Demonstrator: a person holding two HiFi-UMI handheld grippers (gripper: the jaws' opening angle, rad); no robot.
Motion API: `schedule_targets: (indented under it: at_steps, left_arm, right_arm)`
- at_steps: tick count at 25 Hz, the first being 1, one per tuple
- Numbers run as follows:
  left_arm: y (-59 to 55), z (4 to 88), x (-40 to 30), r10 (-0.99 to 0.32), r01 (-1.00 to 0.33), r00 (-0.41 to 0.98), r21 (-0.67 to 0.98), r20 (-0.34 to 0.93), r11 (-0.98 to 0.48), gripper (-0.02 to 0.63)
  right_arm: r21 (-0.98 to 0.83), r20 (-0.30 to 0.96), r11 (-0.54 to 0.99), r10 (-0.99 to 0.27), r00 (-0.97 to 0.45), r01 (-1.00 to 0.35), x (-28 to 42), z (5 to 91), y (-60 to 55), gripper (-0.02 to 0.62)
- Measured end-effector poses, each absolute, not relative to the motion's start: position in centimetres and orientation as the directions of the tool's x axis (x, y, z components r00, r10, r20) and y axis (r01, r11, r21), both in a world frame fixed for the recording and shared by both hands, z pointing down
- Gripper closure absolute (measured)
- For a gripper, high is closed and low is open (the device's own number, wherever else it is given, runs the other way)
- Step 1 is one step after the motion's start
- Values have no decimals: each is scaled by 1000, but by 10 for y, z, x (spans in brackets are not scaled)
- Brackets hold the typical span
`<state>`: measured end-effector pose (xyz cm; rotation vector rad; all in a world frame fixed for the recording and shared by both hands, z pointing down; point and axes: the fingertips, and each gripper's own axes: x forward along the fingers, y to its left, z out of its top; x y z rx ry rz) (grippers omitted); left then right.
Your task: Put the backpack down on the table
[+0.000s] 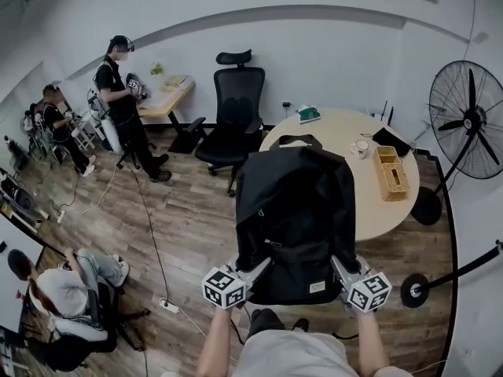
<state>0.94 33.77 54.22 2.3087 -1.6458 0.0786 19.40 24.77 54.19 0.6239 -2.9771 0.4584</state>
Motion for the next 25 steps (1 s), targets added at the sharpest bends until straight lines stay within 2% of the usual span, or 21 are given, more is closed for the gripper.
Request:
schedule_targets:
  at_steps: [16, 25]
  left_arm:
    - [315, 556, -10, -902, -920, 368, 231, 225, -318, 423]
    - [238, 557, -45, -856, -875, 468, 255, 218, -413, 423]
  right_arm:
    - [-285, 137, 861, -398, -907, -421, 176, 555, 228, 548]
    - [-283, 167, 803, -498, -851, -525, 151, 549, 173, 548]
